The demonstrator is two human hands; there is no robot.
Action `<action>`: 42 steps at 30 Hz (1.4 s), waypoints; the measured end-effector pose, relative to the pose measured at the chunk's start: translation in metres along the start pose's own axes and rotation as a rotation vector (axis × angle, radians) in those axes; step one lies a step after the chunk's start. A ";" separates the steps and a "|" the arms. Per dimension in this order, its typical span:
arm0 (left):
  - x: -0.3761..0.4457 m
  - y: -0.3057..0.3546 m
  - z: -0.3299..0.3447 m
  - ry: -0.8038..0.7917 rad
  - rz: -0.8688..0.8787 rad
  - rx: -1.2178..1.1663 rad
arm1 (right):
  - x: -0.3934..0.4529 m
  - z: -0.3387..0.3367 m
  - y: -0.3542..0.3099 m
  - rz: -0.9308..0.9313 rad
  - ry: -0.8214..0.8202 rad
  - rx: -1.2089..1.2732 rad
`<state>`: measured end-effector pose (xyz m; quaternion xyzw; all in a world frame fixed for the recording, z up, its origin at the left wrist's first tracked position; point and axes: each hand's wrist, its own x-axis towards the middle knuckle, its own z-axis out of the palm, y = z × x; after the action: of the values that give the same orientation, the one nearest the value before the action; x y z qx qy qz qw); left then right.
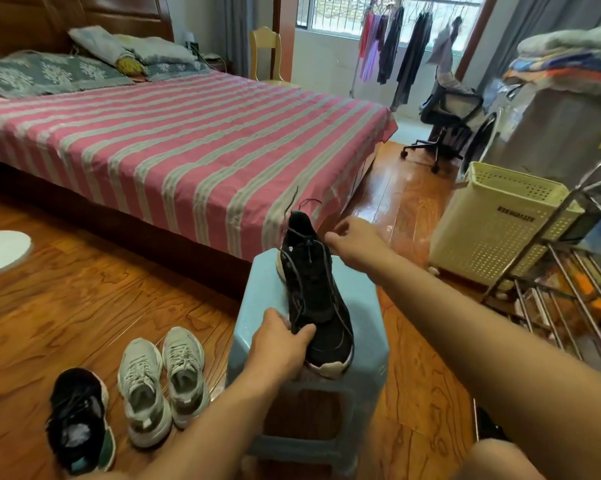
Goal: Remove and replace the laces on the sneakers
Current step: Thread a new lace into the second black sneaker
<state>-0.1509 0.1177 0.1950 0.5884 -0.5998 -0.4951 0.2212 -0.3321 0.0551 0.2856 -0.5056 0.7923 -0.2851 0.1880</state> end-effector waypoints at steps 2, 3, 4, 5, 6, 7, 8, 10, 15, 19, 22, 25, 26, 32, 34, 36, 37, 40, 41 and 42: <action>-0.003 -0.002 -0.004 -0.006 -0.019 -0.056 | -0.036 0.011 0.027 0.029 -0.019 -0.081; -0.004 -0.002 -0.006 -0.023 -0.031 -0.070 | -0.056 0.014 0.036 0.062 -0.049 -0.130; -0.005 -0.003 -0.007 -0.047 -0.045 -0.085 | -0.073 0.016 0.044 0.108 -0.097 -0.167; -0.007 -0.002 -0.007 -0.075 -0.061 -0.093 | -0.088 0.018 0.048 0.157 -0.157 -0.182; -0.007 -0.002 -0.006 -0.101 -0.071 -0.085 | -0.100 0.019 0.049 0.198 -0.208 -0.180; -0.009 -0.002 -0.005 -0.124 -0.081 -0.063 | -0.109 0.019 0.049 0.229 -0.241 -0.169; -0.010 -0.001 -0.004 -0.142 -0.086 -0.044 | -0.114 0.019 0.049 0.245 -0.253 -0.152; -0.014 0.000 -0.002 -0.185 -0.096 -0.042 | -0.118 0.015 0.047 0.277 -0.271 -0.068; -0.020 0.008 -0.009 -0.135 -0.043 0.021 | -0.113 -0.003 0.037 0.319 -0.296 0.217; -0.015 0.015 -0.018 -0.024 0.093 0.198 | -0.105 -0.015 0.030 0.242 -0.446 0.124; -0.011 0.018 -0.024 0.008 0.144 0.346 | -0.074 -0.013 0.027 0.141 -0.230 0.100; -0.007 0.016 -0.023 -0.065 0.099 0.485 | -0.033 -0.005 0.025 -0.079 -0.101 0.036; -0.006 0.014 -0.022 -0.091 0.080 0.517 | -0.021 -0.002 0.025 -0.157 -0.116 -0.033; -0.008 0.016 -0.024 -0.234 -0.048 0.267 | 0.002 0.009 0.023 -0.373 -0.192 -0.295; -0.006 0.014 -0.025 -0.235 -0.068 0.141 | 0.002 0.007 0.024 -0.457 -0.139 -0.417; -0.003 0.013 -0.027 -0.171 -0.035 0.157 | 0.001 0.001 0.023 -0.474 -0.133 -0.458; -0.002 0.013 -0.029 -0.108 0.002 0.198 | -0.001 -0.004 0.023 -0.445 -0.133 -0.447; 0.006 0.015 -0.042 0.125 0.136 0.259 | -0.008 -0.017 0.020 -0.352 -0.153 -0.417; 0.010 0.015 -0.046 0.153 0.159 0.232 | -0.009 -0.020 0.019 -0.339 -0.162 -0.405; 0.013 0.016 -0.048 0.149 0.176 0.203 | -0.011 -0.022 0.018 -0.340 -0.153 -0.381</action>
<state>-0.1204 0.0865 0.2243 0.5879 -0.6781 -0.3655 0.2468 -0.3530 0.0768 0.2912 -0.6779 0.7188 -0.1192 0.0983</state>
